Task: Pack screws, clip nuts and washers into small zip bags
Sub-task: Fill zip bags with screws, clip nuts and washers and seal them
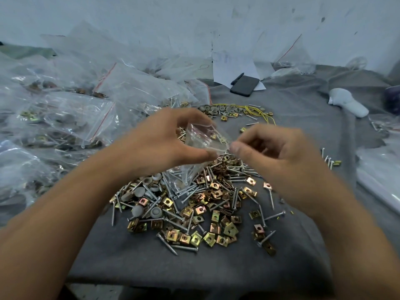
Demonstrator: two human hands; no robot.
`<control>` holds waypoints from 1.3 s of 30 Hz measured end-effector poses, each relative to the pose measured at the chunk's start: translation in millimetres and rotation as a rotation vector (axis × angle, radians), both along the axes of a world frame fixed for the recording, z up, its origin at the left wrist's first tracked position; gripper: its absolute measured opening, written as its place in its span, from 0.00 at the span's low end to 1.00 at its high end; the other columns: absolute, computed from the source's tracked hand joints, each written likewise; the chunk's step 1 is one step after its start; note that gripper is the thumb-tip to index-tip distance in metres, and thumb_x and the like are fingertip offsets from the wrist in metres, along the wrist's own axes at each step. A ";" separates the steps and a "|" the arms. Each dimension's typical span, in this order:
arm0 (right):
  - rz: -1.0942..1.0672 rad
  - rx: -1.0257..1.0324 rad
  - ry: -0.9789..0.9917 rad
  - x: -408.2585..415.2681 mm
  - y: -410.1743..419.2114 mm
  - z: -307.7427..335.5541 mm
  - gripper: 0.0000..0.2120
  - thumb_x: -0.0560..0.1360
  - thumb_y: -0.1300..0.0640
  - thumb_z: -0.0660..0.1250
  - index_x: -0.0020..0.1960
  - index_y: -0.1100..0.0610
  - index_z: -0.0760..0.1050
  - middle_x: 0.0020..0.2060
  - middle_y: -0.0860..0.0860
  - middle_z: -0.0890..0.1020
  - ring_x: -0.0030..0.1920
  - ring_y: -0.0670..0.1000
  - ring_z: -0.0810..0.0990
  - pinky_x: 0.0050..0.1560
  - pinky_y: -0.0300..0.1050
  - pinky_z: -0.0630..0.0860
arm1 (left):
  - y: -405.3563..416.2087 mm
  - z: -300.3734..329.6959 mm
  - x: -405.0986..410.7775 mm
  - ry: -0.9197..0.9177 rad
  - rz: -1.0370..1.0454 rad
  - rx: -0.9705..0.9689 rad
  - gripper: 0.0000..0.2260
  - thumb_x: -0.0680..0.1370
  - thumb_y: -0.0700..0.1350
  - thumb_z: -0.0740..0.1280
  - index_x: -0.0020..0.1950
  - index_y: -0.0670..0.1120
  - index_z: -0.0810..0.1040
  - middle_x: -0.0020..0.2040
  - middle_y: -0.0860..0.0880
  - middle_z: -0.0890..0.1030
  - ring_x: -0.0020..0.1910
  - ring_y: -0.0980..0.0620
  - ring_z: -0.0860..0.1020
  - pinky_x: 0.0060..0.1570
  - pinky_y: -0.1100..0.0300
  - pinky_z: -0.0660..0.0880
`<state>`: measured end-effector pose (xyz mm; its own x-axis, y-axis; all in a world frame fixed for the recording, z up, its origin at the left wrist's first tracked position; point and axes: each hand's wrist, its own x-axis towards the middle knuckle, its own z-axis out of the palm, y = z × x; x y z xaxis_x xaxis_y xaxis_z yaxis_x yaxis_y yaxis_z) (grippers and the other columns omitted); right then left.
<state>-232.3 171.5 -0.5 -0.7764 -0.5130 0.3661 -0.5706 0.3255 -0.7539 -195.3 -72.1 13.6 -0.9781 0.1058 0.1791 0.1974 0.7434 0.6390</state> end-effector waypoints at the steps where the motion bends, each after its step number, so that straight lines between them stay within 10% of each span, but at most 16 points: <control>1: -0.009 0.149 -0.013 -0.7 -1.4 -3.0 0.05 0.75 0.46 0.75 0.45 0.47 0.84 0.36 0.45 0.83 0.35 0.43 0.80 0.37 0.42 0.78 | -2.1 1.1 0.2 0.002 0.014 0.009 0.25 0.69 0.61 0.79 0.64 0.60 0.81 0.58 0.66 0.83 0.59 0.72 0.78 0.57 0.72 0.68; 5: -0.080 0.581 -0.063 -2.1 -13.3 -12.7 0.10 0.68 0.42 0.81 0.44 0.42 0.84 0.39 0.41 0.81 0.40 0.42 0.79 0.46 0.47 0.80 | -9.1 2.4 2.3 -0.004 0.052 0.041 0.24 0.69 0.58 0.81 0.63 0.59 0.82 0.57 0.66 0.84 0.58 0.73 0.78 0.57 0.73 0.68; 11: -0.106 0.660 -0.104 -9.9 -7.5 -14.1 0.10 0.68 0.41 0.81 0.42 0.38 0.81 0.38 0.19 0.74 0.44 0.26 0.74 0.34 0.35 0.68 | -11.9 2.7 3.4 0.005 0.045 0.048 0.22 0.68 0.58 0.82 0.60 0.61 0.82 0.56 0.69 0.83 0.58 0.75 0.77 0.58 0.71 0.69; 17: -0.157 0.653 -0.020 -8.3 -6.0 -10.8 0.06 0.74 0.50 0.77 0.43 0.39 0.82 0.39 0.38 0.80 0.42 0.38 0.77 0.42 0.37 0.72 | -10.8 4.3 5.7 0.025 0.013 -0.020 0.25 0.69 0.62 0.79 0.64 0.59 0.82 0.59 0.66 0.83 0.61 0.71 0.78 0.63 0.66 0.71; 27: -0.032 0.775 -0.014 9.1 -24.5 -1.4 0.23 0.66 0.33 0.78 0.59 0.35 0.80 0.44 0.36 0.73 0.43 0.37 0.73 0.49 0.48 0.77 | -9.3 3.5 5.5 0.040 0.004 0.001 0.22 0.69 0.60 0.80 0.62 0.59 0.82 0.58 0.65 0.84 0.60 0.72 0.78 0.59 0.72 0.70; 32: -0.076 0.731 0.018 9.7 -29.9 -2.2 0.14 0.71 0.37 0.77 0.54 0.39 0.84 0.48 0.39 0.76 0.48 0.43 0.76 0.52 0.50 0.78 | -7.6 3.7 6.1 0.081 0.002 0.017 0.20 0.70 0.56 0.81 0.60 0.58 0.83 0.56 0.65 0.84 0.58 0.75 0.77 0.53 0.83 0.67; 39: -0.066 0.736 -0.080 13.9 -41.3 -1.2 0.09 0.71 0.41 0.79 0.47 0.42 0.85 0.38 0.42 0.80 0.40 0.42 0.78 0.35 0.32 0.69 | -7.5 3.3 5.5 0.082 -0.005 0.009 0.20 0.69 0.58 0.81 0.59 0.58 0.83 0.55 0.66 0.84 0.58 0.74 0.78 0.55 0.82 0.68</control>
